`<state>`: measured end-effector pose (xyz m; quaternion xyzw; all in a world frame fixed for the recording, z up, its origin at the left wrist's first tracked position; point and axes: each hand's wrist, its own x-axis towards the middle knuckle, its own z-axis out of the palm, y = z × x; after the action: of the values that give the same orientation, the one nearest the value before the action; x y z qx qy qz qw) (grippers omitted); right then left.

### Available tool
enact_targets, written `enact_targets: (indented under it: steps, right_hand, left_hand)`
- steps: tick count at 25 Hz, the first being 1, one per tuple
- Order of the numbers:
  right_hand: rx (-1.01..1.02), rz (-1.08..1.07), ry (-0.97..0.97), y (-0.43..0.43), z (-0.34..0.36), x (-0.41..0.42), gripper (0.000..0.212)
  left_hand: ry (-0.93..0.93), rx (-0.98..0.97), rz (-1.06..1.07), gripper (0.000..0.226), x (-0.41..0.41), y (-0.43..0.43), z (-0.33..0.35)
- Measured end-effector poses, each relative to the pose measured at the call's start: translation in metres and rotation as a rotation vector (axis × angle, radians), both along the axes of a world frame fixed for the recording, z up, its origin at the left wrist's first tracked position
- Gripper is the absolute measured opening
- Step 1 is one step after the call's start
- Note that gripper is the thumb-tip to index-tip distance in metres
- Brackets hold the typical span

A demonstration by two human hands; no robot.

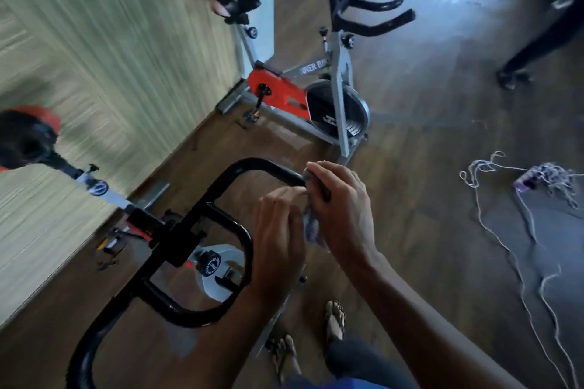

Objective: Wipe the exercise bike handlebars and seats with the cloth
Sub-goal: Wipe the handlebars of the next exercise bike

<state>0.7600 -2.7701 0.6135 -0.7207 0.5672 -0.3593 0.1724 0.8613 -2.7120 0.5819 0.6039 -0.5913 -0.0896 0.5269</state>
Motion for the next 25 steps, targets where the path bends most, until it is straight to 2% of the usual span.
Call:
enact_targets:
  steps: [2, 5, 9, 13, 18, 22, 25]
  right_hand:
    - [0.029, -0.008, 0.064, -0.004, -0.012, -0.005, 0.025]
    - [0.003, 0.004, 0.14, -0.005, -0.025, -0.011, 0.03]
    - [0.057, 0.08, 0.078, -0.006, -0.027, -0.017, 0.037]
    - [0.182, 0.11, -0.246, -0.006, -0.021, -0.033, 0.035]
    - [0.229, 0.025, -0.37, -0.01, -0.019, -0.027, 0.025]
    - [0.171, -0.037, -0.427, -0.02, -0.03, -0.026, 0.025]
    - [0.216, -0.01, -0.524, -0.024, -0.037, -0.026, 0.032]
  left_hand:
    - [0.139, 0.022, -0.073, 0.025, -0.017, 0.002, -0.006]
    - [0.246, 0.057, -0.093, 0.033, -0.032, -0.006, -0.027]
    - [0.392, 0.063, -0.158, 0.043, -0.05, -0.008, -0.037]
    - [0.331, 0.025, -0.118, 0.045, -0.065, -0.019, -0.044]
    - [-0.059, -0.022, 0.117, 0.038, -0.08, -0.046, -0.065]
    - [0.132, -0.119, 0.057, 0.033, -0.069, -0.062, -0.089]
    - [0.26, -0.165, -0.007, 0.036, -0.076, -0.063, -0.091]
